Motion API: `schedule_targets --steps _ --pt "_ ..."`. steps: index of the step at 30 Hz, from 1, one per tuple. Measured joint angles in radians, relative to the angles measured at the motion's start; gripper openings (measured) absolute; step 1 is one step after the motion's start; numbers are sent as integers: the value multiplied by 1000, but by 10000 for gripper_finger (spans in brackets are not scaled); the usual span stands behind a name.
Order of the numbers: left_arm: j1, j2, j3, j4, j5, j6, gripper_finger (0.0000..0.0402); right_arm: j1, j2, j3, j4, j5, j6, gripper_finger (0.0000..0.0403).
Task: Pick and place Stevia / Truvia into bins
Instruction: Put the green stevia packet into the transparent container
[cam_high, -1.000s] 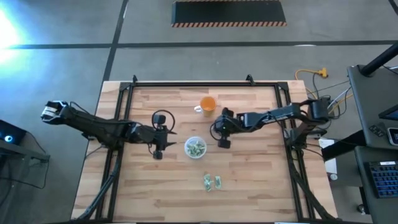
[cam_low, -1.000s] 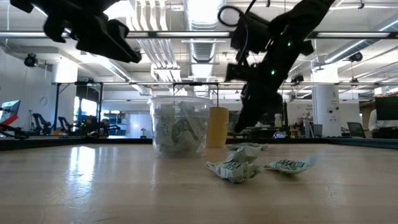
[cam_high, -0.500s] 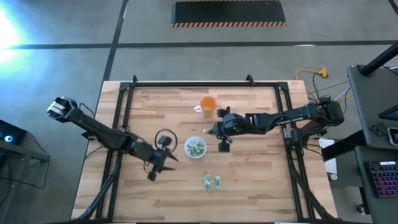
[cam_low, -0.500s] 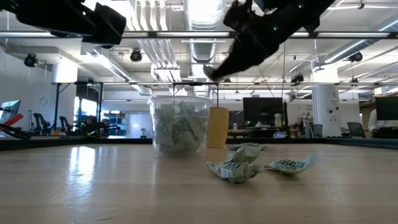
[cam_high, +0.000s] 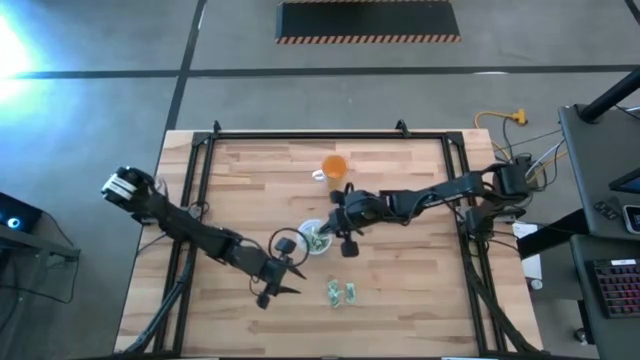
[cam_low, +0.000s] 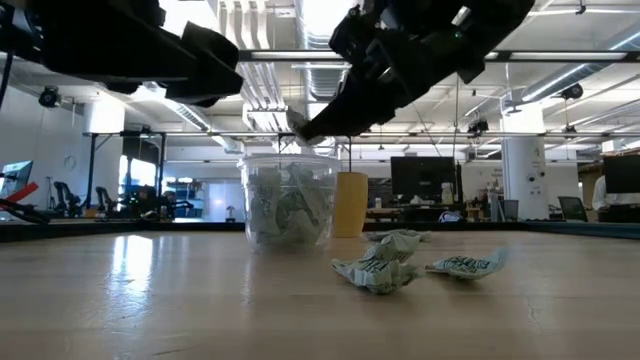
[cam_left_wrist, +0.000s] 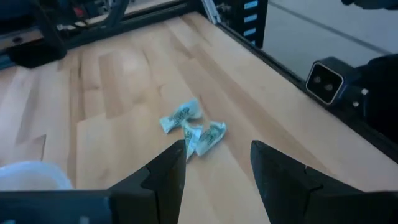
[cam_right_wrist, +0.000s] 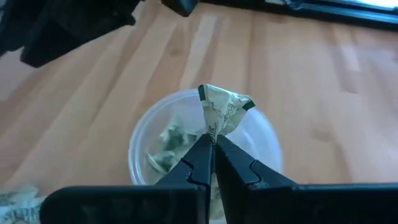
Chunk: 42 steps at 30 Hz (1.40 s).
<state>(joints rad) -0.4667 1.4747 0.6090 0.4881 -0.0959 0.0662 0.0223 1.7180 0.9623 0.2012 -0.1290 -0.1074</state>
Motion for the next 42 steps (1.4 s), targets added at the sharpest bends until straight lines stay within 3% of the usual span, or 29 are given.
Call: schedule_targets --steps 5,12,15,18,25,32,42 --pt "0 51 11 61 2 14 164 6 21 13 -9 -40 19 30" --pt "0 86 43 64 7 44 164 8 17 16 -10 -29 21 109" --pt "0 109 63 63 7 53 164 8 1 29 -77 -23 21 135" --pt "-1 147 101 65 7 73 164 9 -41 46 -205 61 26 148" --pt "-6 265 242 -45 5 116 164 9 -193 48 -435 139 100 143" --pt "3 375 432 -272 -59 125 164 23 -327 26 -655 285 238 129" --pt "65 401 541 -455 -34 62 164 57 -416 -74 -677 297 291 125"
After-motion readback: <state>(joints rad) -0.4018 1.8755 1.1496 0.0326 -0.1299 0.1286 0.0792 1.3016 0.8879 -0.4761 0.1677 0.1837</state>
